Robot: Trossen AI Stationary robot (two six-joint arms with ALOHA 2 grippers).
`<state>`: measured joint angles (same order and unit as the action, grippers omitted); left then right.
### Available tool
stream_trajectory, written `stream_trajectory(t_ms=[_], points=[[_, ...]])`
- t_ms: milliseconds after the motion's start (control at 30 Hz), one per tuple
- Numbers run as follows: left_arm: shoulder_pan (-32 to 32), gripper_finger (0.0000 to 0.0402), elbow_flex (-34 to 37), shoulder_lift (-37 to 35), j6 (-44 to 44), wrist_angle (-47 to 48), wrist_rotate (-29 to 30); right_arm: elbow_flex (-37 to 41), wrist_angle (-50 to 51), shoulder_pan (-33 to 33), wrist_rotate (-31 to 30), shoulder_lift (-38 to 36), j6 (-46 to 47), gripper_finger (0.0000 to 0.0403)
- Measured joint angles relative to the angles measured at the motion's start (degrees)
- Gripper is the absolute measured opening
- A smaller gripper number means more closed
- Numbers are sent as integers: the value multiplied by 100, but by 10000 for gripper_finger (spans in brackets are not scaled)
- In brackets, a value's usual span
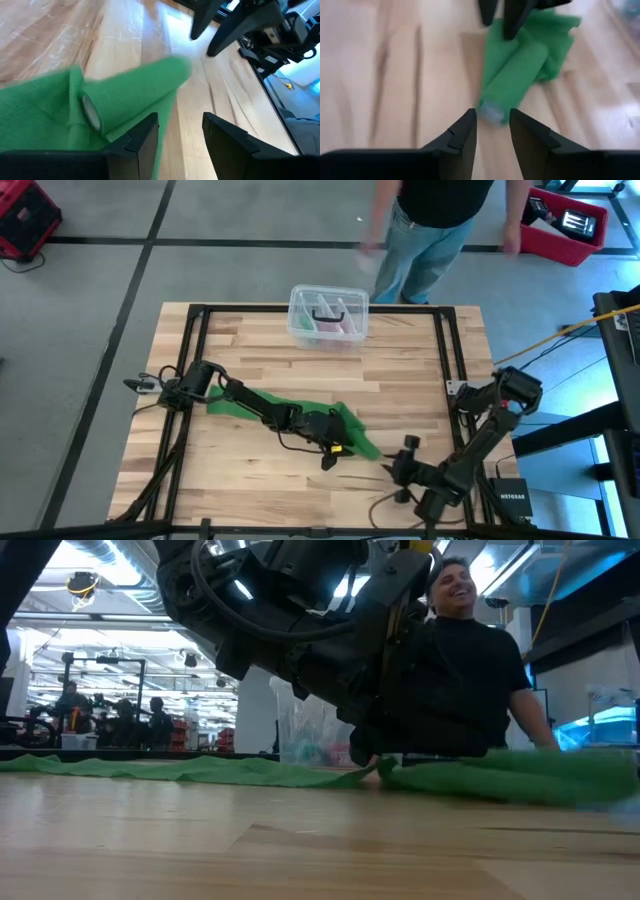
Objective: Roll bandage
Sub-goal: Roll the green bandage
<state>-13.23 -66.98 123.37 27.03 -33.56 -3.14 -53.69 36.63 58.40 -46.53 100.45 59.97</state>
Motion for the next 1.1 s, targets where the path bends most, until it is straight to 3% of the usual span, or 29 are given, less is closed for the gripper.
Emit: stream_trajectory(t_ms=[167, 333, 467, 733, 933, 1100], points=[[7, 148, 0, 0, 0, -1, 101, 0, 99, 286, 189, -21, 2, 120], [26, 148, 0, 0, 63, -6, 109, 150, 93, 312, -730, 13, -68, 120], [26, 148, 0, 0, 159, -13, 116, 593, -461, 329, -1284, 15, -87, 120], [22, 148, 0, 0, 170, 0, 114, 1558, -2129, 340, -1148, 19, -761, 120], [22, 148, 0, 0, 175, 1, 114, 1672, -2456, 344, -1216, 19, -940, 120], [22, 148, 0, 0, 176, -2, 111, 1665, -3078, 344, -1047, 169, -1826, 120]])
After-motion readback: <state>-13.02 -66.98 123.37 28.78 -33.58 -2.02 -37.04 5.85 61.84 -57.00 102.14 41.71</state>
